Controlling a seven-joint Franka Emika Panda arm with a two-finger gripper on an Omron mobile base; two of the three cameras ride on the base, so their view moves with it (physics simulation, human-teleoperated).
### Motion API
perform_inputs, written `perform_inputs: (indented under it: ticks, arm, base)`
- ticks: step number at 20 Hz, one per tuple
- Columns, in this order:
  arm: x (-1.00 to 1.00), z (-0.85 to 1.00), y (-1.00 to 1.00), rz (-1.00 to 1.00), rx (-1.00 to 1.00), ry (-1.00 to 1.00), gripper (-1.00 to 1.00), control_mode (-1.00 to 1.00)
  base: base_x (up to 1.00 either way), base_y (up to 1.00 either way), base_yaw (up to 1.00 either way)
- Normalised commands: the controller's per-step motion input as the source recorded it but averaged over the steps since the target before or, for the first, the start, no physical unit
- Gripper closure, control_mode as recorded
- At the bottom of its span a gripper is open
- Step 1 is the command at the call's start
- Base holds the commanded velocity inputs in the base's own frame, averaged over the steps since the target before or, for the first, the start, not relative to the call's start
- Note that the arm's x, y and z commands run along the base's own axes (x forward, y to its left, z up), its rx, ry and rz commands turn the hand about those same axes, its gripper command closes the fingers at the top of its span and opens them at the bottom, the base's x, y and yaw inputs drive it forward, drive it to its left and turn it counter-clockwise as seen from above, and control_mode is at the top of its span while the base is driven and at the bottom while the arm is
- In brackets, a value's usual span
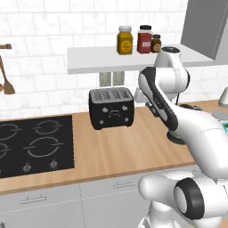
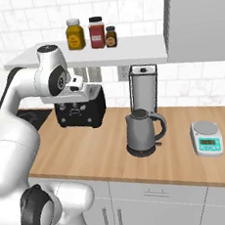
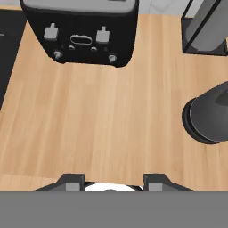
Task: Navigate to the toaster oven.
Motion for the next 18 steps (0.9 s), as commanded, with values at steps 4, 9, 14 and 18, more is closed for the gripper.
perform_inputs:
  ticks: [4,9,14,18]
  arm:
    - [-0.18,-0.01,0.00,0.00,0.00,0.00,-1.00,-1.00]
    - [-0.53,-0.25,-0.03,0.00,0.00,0.00,-1.00,-1.00]
    - [-0.50,-0.46,0.00,0.00,-0.01,0.00,-1.00,-1.00]
    - [-0.25,-0.40,0.00,0.00,-0.02,0.00,-1.00,1.00]
  base:
    - [0.00,0.00,0.00]
    - [0.00,0.00,0.00]
    - [0.00,0.00,0.00]
    - [-0.06,0.00,0.00]
